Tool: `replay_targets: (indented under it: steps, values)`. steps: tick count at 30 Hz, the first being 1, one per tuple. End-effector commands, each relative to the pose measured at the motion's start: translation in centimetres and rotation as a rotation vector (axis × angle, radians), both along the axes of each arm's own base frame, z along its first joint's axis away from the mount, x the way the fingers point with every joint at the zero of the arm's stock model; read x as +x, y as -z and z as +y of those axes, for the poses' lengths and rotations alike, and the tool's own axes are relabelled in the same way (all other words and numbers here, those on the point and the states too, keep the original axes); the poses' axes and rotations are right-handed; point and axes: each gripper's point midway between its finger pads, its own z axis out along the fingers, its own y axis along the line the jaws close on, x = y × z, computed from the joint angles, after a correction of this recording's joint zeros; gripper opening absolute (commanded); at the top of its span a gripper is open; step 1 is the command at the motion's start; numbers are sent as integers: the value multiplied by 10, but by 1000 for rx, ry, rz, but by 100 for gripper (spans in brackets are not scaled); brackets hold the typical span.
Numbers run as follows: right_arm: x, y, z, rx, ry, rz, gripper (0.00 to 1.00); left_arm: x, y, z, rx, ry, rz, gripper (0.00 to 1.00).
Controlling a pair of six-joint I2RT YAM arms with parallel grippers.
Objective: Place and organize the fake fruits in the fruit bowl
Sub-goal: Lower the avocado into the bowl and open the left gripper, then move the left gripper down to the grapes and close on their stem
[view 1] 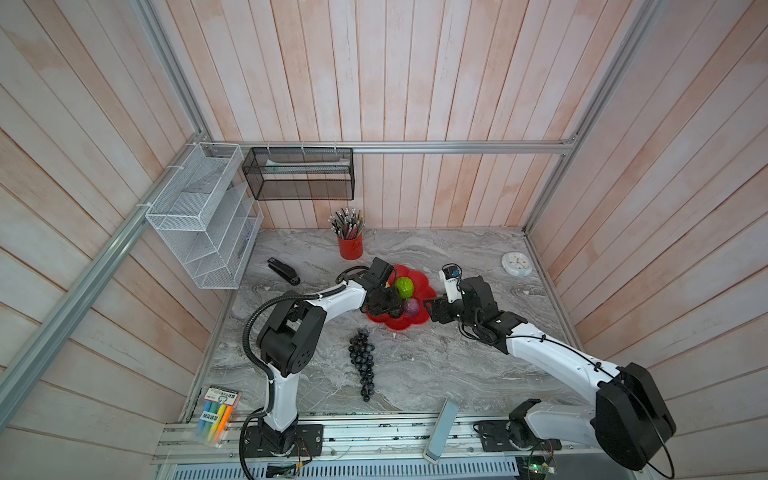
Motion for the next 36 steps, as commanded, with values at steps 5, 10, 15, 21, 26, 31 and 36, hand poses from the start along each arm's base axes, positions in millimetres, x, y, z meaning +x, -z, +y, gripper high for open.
replay_targets:
  steps: [5,10,15,21,26,31,36]
  values:
    - [-2,-1,1,23,-8,1,76,11,-18,0,-14,-16,-58,71]
    - [-1,-4,4,34,-13,-2,76,7,-36,0,-36,-8,-73,76]
    - [1,-8,4,40,-10,-9,76,-6,-57,10,-28,0,-95,76]
    - [0,-13,5,50,-16,-16,75,-29,-92,34,10,23,-153,73]
    - [0,-9,6,57,-7,-8,73,-58,-104,69,117,53,-188,72]
    - [0,-1,14,77,-21,29,70,-85,-85,112,292,66,-151,65]
    - [1,-2,24,99,-31,22,67,-87,-70,126,287,48,-153,62]
